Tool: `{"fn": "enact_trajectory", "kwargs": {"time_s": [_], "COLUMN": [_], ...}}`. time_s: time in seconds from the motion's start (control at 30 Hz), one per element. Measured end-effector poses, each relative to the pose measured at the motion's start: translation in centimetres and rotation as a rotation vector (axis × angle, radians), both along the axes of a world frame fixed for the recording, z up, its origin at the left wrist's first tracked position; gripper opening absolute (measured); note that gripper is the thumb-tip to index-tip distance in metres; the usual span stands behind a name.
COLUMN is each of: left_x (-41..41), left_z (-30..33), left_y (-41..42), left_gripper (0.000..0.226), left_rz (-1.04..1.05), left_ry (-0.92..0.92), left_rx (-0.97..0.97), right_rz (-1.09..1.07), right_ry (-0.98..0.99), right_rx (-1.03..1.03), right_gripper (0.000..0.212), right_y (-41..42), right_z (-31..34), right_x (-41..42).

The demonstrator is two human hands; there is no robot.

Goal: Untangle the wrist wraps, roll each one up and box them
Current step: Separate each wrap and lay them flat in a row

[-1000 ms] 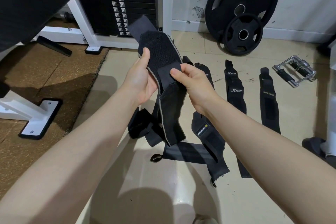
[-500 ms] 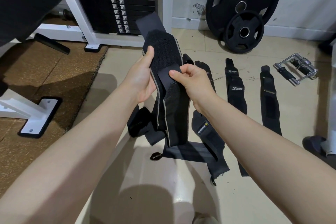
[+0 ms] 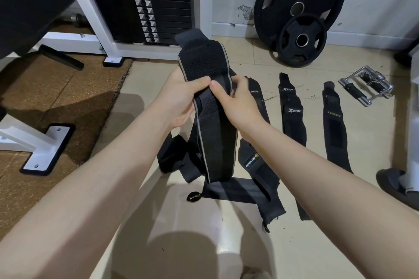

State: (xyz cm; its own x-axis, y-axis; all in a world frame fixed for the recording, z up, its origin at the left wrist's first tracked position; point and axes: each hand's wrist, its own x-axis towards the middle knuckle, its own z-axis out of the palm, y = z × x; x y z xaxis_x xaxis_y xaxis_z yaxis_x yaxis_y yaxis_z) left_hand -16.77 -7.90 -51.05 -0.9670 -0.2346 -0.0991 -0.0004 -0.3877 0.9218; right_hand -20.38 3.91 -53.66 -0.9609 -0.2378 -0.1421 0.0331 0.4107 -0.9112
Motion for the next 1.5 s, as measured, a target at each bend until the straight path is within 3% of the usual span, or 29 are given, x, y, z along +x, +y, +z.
{"fn": "enact_trajectory", "kwargs": {"time_s": [0.13, 0.2, 0.33, 0.43, 0.57, 0.7, 0.8, 0.9, 1.07, 1.2, 1.37, 1.5], "left_x": [-0.4, -0.7, -1.2, -0.6, 0.9, 1.2, 0.6, 0.2, 0.8, 1.2, 1.2, 1.1], "left_z": [1.1, 1.7, 1.9, 0.5, -2.0, -2.3, -3.3, -5.0, -7.9, -10.3, -13.3, -15.1], "left_y": [-0.6, -0.5, -0.3, -0.3, 0.6, 0.2, 0.1, 0.8, 2.0, 2.9, 4.8, 5.9], "left_gripper": [0.032, 0.029, 0.02, 0.048, 0.04, 0.033, 0.025, 0.018, 0.027, 0.018, 0.034, 0.08], "left_rz": [0.033, 0.051, 0.114, -0.103, -0.383, -0.489, -0.478, -0.498, -0.476, -0.545, -0.665, -0.56], "left_ry": [0.013, 0.019, 0.042, -0.066, -0.311, -0.388, -0.472, -0.573, -0.59, -0.64, -0.758, -0.854], "left_rx": [-0.046, -0.054, 0.111, 0.1, -0.085, 0.068, -0.029, -0.159, 0.108, -0.039, -0.235, -0.468], "right_rz": [0.282, 0.367, 0.391, 0.254, 0.2, 0.248, 0.357, 0.39, 0.198, 0.107, 0.073, 0.046], "right_ry": [-0.197, -0.183, -0.09, -0.194, -0.292, -0.45, -0.525, -0.531, -0.569, -0.646, -0.691, -0.711], "right_rx": [-0.205, -0.296, -0.309, -0.556, -0.71, -0.813, -0.694, -0.529, -0.763, -0.864, -0.773, -0.619], "right_gripper": [0.033, 0.015, 0.018, 0.024, 0.026, 0.024, 0.033, 0.023, 0.033, 0.036, 0.036, 0.034], "right_y": [2.0, 2.5, 1.8, 1.5, 1.3, 1.4, 2.3, 2.3, 3.4, 5.7, 7.6, 7.5], "right_z": [0.5, 0.7, 1.0, 1.8, 2.4, 1.9, 1.5, 0.2, -1.8, -2.4, -2.8, -3.2], "right_x": [-0.6, -0.8, -1.0, -1.3, -1.6, -1.2, -2.2, -2.5, -5.0, -7.4, -9.4, -10.2]}}
